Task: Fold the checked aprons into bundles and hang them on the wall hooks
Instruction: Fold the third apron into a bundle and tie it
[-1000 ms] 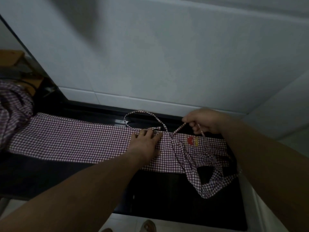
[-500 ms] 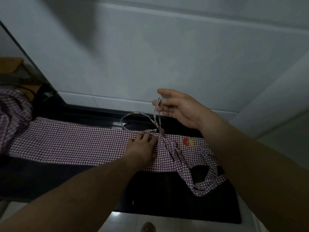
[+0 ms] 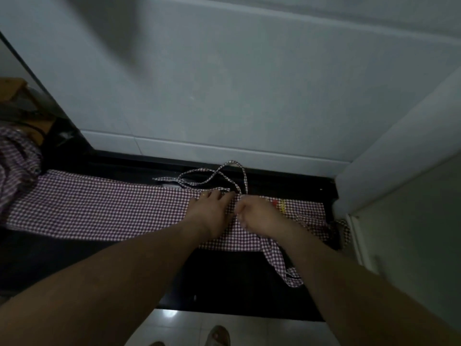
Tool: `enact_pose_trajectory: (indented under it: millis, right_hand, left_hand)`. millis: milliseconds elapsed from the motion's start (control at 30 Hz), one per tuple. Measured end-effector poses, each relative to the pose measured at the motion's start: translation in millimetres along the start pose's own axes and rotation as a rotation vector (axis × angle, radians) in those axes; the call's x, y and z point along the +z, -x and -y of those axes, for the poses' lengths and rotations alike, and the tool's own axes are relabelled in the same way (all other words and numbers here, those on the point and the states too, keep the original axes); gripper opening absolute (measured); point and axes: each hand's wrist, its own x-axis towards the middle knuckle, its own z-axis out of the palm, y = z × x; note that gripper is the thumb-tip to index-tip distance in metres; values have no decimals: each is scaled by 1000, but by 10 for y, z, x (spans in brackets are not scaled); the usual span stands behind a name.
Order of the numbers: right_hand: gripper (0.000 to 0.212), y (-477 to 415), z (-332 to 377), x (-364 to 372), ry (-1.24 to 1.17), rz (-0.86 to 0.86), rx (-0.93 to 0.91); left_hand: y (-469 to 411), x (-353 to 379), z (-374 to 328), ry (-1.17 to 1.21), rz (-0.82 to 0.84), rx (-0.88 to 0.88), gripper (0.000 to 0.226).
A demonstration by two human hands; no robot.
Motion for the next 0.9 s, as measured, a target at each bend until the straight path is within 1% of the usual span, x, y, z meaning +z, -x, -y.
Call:
enact_pose_trajectory:
  millis: [33, 67, 133, 200, 267, 300, 333, 400, 433, 467, 500, 533, 567, 600, 667, 733, 800, 833, 900]
  right_hand:
    - [26, 72, -106, 115, 36, 17, 33]
    - [28, 106, -234, 199, 60, -26, 66]
    - [35, 183, -485, 230, 151, -183, 114]
    - [45, 280, -620, 159, 308, -360, 108]
    - [42, 453, -712, 84, 343, -570, 108]
    - [42, 557, -741, 85, 331, -633, 122]
    - [49, 666, -784, 124, 322, -618, 146]
    - [73, 889, -870, 274, 329, -449, 241]
    - [76, 958, -956, 349, 353, -354, 285]
    - [67, 973, -1052, 371, 348, -305, 308]
    - [47, 944, -1142, 316, 297, -318, 311]
    - [27, 881, -1228, 211, 244, -364, 298]
    - [14, 841, -1285, 99, 197, -415, 290]
    - [10, 769, -1329, -35, 172, -484, 268]
    - [10, 670, -1387, -313, 145, -674, 229]
    - [14, 615, -1366, -520, 177, -775, 218]
    - [22, 595, -1278, -633, 241, -785, 251]
    - [22, 593, -1219, -685, 279, -785, 278]
    - [23, 564, -1134, -701, 268, -736, 324]
  left_hand:
    - [31, 23, 16, -37, 14, 21, 72]
    - [69, 55, 39, -79, 33, 40, 76]
    - [145, 121, 73, -138, 54, 59, 78]
    - [187, 129, 86, -140, 59, 54, 76]
    - [201, 98, 18, -137, 58, 43, 76]
    - [206, 76, -28, -141, 59, 35, 76]
    - [207, 59, -76, -145, 64, 31, 76]
    - [204, 36, -164, -157, 72, 24, 74]
    - [195, 31, -194, -169, 74, 21, 74]
    - [186, 36, -199, -178, 77, 19, 73]
    - [174, 44, -195, -186, 80, 20, 73]
    - [165, 56, -186, -193, 81, 22, 72]
    - [173, 77, -180, -199, 84, 24, 72]
    - [177, 85, -165, -206, 82, 26, 72]
    - [185, 72, -184, -230, 84, 30, 71]
    - [182, 55, -244, -246, 24, 64, 67]
    - [171, 76, -345, -227, -72, 158, 62]
    - [144, 98, -429, -203, -99, 210, 63]
    - [98, 189, -579, -154, -61, 260, 68]
